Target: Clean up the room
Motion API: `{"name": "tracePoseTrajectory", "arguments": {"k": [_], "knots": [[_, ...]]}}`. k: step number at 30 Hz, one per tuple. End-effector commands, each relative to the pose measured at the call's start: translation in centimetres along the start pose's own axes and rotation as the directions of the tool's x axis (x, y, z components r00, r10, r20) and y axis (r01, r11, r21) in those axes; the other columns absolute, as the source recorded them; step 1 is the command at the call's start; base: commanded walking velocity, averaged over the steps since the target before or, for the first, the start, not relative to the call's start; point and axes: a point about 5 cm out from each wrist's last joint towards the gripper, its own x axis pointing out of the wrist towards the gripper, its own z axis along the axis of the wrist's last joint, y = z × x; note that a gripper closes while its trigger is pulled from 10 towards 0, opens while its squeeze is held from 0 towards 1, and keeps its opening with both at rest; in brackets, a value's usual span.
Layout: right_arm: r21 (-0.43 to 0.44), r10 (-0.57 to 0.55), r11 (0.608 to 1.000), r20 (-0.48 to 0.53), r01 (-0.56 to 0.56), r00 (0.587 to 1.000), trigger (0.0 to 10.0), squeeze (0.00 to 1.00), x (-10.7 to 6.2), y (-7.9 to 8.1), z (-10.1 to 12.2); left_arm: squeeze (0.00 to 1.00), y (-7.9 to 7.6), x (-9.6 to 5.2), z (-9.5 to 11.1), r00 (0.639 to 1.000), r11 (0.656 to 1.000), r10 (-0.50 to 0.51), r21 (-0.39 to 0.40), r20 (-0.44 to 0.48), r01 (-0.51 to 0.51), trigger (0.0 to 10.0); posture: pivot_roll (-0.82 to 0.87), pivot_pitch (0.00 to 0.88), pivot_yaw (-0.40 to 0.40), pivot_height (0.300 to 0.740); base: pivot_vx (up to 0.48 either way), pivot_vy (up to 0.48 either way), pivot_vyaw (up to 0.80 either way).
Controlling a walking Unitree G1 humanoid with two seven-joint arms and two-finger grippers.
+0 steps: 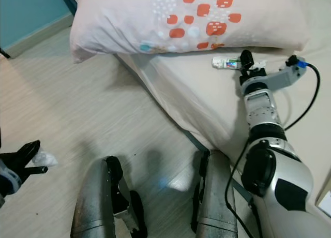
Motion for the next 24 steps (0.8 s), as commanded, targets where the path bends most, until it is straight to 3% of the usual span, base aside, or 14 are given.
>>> {"name": "tracePoseTrajectory", "arguments": {"k": [1,9,18,20,24], "knots": [[0.010,-0.024,1.000,-0.145,0.025,0.989,0.0,0.00,-0.6,-0.9,-3.2,0.00,0.6,-0.6,-0.4,0.999,1.000,0.016,0.010,-0.041,-0.015,10.0,0.28,0.664,0.043,0.480,0.000,0.000,0.00],[-0.033,0.083,0.995,-0.192,-0.091,0.978,0.0,0.00,-0.4,0.1,-3.2,0.00,0.3,-0.3,-0.6,0.998,1.000,0.021,0.006,-0.061,-0.020,10.0,0.28,0.661,0.041,0.480,0.000,0.000,0.00],[-0.076,0.073,0.994,-0.089,-0.080,0.993,0.0,0.00,-0.9,-1.3,-0.2,0.00,0.1,1.2,-0.9,0.999,1.000,0.027,-0.012,-0.042,-0.027,10.0,0.27,0.581,0.037,0.480,0.000,0.000,0.00],[-0.093,0.104,0.990,-0.061,-0.109,0.993,0.0,0.00,-1.4,-2.0,0.9,0.00,-0.2,1.9,-0.8,1.000,0.999,0.022,-0.024,-0.017,-0.022,10.0,0.26,0.499,0.025,0.480,0.000,0.000,0.00],[-0.131,0.152,0.979,-0.050,-0.157,0.987,0.0,0.00,-2.0,-2.5,1.4,0.00,-0.7,2.9,-1.0,1.000,0.999,0.009,-0.031,0.006,-0.009,10.0,0.25,0.460,0.019,0.480,0.000,0.000,0.00]]}}
